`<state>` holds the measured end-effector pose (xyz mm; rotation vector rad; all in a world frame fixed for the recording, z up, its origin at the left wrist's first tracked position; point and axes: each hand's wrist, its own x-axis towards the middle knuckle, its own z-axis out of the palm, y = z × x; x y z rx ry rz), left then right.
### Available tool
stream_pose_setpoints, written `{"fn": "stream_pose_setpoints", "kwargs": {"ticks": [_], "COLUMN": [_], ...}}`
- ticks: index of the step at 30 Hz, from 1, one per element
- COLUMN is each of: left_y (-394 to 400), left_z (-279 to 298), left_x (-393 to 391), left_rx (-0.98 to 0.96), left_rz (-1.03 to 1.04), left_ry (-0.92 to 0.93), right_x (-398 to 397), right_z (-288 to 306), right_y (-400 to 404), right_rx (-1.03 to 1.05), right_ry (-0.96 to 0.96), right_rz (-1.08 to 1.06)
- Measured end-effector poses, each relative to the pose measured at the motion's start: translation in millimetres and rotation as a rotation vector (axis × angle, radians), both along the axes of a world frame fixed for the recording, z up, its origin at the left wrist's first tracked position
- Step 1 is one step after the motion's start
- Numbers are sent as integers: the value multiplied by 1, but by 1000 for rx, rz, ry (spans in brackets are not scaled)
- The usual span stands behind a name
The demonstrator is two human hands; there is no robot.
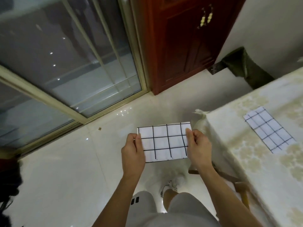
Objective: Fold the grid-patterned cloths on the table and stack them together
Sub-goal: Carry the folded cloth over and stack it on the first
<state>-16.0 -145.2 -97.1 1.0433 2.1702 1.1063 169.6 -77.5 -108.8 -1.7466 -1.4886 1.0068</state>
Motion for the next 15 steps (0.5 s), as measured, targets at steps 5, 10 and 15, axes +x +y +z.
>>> {"fn": "stream_pose_setpoints", "kwargs": {"ticks": [5, 10, 15], "left_y": [63, 117, 169], "left_z": [2, 2, -2], "left_x": [30, 69, 104], "left_rx": [-14, -11, -39], "left_rz": [-156, -357, -553], "left_ry": [3, 14, 19], "right_x": [39, 80, 112], "right_z": [0, -1, -4], "right_y": [33, 50, 62], "right_rx": [10, -3, -44], "right_ry": [-27, -8, -35], "right_rz": [-158, -356, -539]}}
